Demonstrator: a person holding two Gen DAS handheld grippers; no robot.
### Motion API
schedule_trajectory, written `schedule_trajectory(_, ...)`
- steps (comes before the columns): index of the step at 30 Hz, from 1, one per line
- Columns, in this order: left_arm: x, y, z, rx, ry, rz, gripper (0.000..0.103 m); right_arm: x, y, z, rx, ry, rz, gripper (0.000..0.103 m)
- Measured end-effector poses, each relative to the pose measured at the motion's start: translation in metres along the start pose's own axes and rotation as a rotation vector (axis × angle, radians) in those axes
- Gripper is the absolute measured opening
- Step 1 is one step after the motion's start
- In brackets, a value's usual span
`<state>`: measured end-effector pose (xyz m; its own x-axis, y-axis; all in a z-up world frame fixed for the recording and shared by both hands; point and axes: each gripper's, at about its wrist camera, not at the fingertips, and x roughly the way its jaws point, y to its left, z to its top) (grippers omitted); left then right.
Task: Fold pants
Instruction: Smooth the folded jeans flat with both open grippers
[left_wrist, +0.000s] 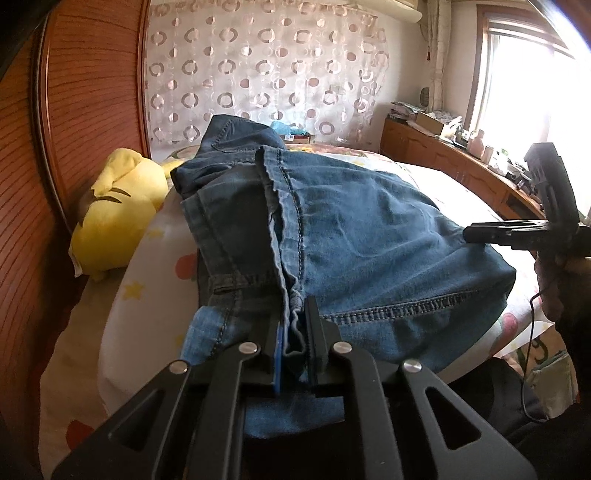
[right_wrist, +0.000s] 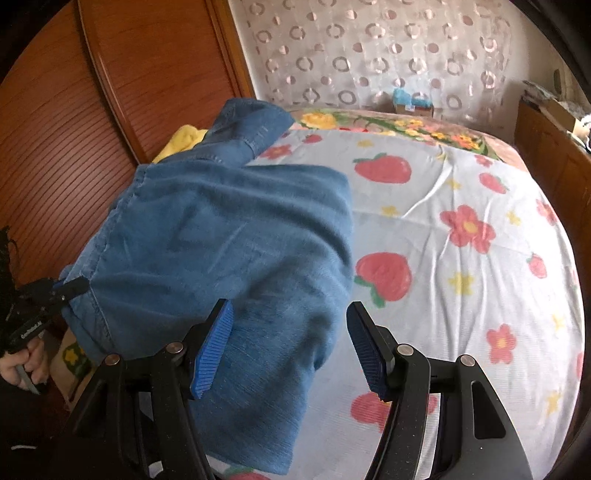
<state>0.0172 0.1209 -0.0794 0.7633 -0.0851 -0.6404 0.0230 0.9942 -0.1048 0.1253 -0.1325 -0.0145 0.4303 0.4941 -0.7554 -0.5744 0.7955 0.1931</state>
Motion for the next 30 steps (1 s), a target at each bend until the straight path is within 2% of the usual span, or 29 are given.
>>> schedule_trajectory(2,-0.001,-0.001,0.002,0.002,-0.003,0.000,0.013,0.004,0.000,0.001,-0.006,0.010,0.001,0.065)
schedule_trajectory(6,-0.007,-0.001,0.006,0.011,-0.028,0.011,0.031,0.012,0.000,0.004,-0.010,0.019,-0.010,0.065)
schedule_trajectory(9,-0.012,0.000,0.009,0.005,-0.040,0.002,0.038,0.017,0.001,0.005,-0.018,0.025,-0.012,0.065)
schedule_trajectory(13,-0.015,-0.002,0.013,0.010,-0.041,-0.019,0.039,0.025,0.001,0.007,-0.025,0.039,-0.015,0.065)
schedule_trajectory(17,-0.015,-0.007,0.015,0.012,-0.049,-0.009,0.039,0.034,0.001,0.011,-0.028,0.057,-0.005,0.065)
schedule_trajectory(23,-0.013,-0.016,0.017,0.024,-0.052,-0.018,0.039,0.043,-0.005,0.012,-0.002,0.073,0.036,0.065)
schedule_trajectory(25,-0.012,-0.019,0.017,0.028,-0.048,-0.019,0.039,0.044,-0.006,0.011,0.006,0.072,0.053,0.061)
schedule_trajectory(27,-0.010,-0.021,0.017,0.031,-0.046,-0.021,0.039,0.043,-0.005,0.011,-0.001,0.072,0.064,0.047)
schedule_trajectory(28,-0.009,-0.023,0.017,0.033,-0.044,-0.021,0.039,0.043,-0.003,0.011,-0.008,0.074,0.064,0.043)
schedule_trajectory(30,-0.008,-0.024,0.017,0.034,-0.043,-0.021,0.039,0.041,-0.002,0.012,-0.018,0.077,0.089,0.018)
